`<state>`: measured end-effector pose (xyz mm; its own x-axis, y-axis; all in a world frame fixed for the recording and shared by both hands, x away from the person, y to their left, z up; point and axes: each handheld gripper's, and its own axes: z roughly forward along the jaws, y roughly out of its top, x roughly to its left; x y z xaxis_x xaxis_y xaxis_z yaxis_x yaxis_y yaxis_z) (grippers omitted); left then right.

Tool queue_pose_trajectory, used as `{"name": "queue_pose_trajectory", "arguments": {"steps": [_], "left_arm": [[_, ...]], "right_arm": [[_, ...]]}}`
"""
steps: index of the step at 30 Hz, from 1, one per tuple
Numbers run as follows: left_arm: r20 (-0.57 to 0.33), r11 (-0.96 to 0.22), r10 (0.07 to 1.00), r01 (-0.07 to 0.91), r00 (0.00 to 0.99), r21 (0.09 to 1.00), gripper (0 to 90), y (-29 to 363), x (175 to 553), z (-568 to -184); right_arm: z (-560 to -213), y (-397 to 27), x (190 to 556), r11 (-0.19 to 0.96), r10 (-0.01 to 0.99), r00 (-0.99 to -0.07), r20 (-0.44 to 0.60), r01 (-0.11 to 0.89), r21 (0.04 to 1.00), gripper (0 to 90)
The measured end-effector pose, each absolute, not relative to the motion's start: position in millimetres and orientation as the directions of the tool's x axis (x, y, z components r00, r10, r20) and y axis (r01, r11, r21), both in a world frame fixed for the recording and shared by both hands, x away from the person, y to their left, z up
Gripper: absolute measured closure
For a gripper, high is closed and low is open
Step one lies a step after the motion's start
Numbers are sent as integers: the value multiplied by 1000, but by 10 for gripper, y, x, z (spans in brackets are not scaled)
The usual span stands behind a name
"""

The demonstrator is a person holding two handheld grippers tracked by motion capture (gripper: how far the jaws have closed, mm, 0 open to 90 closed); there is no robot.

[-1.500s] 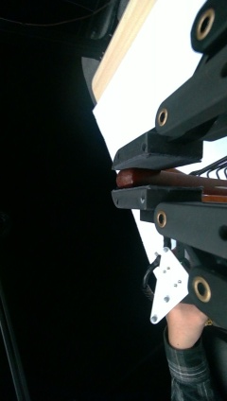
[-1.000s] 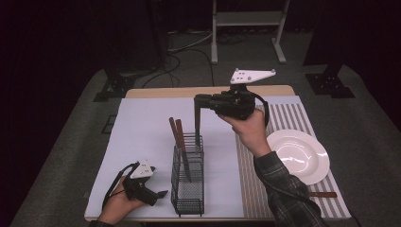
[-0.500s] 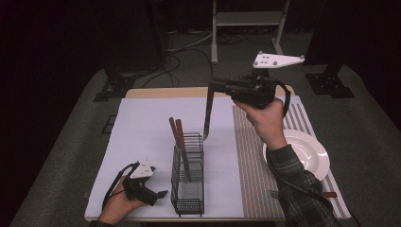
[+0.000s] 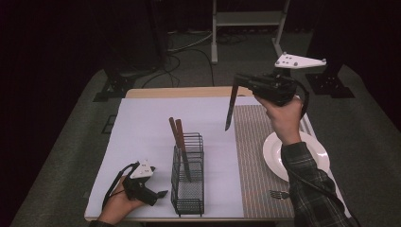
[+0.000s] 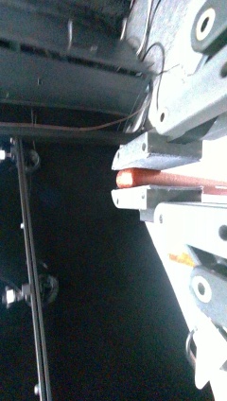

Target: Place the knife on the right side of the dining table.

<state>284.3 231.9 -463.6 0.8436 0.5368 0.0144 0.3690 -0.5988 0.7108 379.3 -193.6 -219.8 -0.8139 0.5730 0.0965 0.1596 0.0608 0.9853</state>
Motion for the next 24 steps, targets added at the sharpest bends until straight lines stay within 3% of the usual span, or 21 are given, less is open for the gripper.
{"name": "queue_pose_trajectory", "arguments": {"steps": [24], "left_arm": [[19, -601, 535, 365, 845, 711, 0, 2321, 2845, -4637]], "right_arm": [[-2960, -2477, 4358, 17, 764, -628, 150, 252, 968, 803]]}}
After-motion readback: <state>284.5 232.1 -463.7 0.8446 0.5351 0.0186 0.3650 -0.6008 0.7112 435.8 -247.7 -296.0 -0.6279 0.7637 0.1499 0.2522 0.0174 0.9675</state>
